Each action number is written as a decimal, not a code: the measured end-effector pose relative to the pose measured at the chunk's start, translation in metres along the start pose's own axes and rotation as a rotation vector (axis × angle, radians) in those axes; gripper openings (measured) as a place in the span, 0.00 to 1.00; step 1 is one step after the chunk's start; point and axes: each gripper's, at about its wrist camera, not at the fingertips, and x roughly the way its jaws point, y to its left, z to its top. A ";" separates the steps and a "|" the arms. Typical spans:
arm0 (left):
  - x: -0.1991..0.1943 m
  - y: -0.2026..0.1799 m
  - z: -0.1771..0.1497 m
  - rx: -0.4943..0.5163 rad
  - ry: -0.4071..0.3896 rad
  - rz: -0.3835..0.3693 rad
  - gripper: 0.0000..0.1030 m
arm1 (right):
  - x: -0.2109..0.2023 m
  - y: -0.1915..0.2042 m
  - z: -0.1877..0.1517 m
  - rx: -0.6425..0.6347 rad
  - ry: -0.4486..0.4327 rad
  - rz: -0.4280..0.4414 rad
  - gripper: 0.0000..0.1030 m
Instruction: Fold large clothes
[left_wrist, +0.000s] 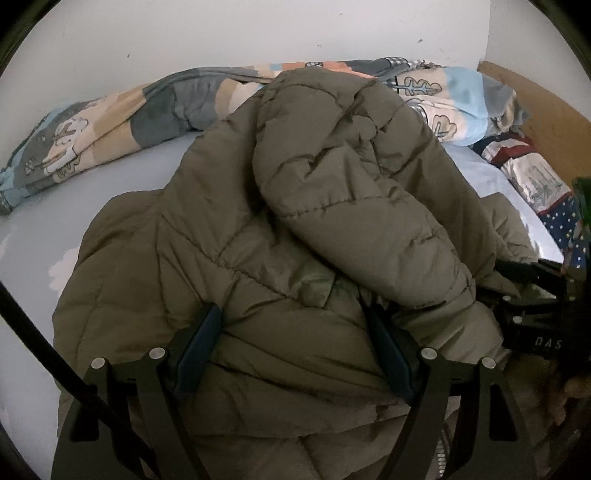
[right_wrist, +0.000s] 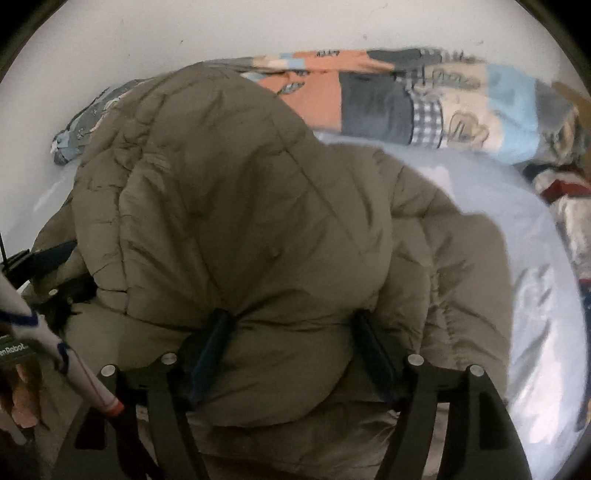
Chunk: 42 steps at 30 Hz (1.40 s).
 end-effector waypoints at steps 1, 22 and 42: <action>0.001 -0.001 -0.002 0.006 -0.006 0.005 0.77 | 0.002 -0.003 0.000 0.015 0.007 0.016 0.72; -0.201 -0.003 -0.081 -0.149 -0.051 -0.003 0.77 | -0.157 0.005 -0.086 0.182 -0.072 0.115 0.76; -0.230 0.046 -0.246 -0.263 0.137 0.217 0.77 | -0.240 0.049 -0.257 0.226 -0.015 0.033 0.79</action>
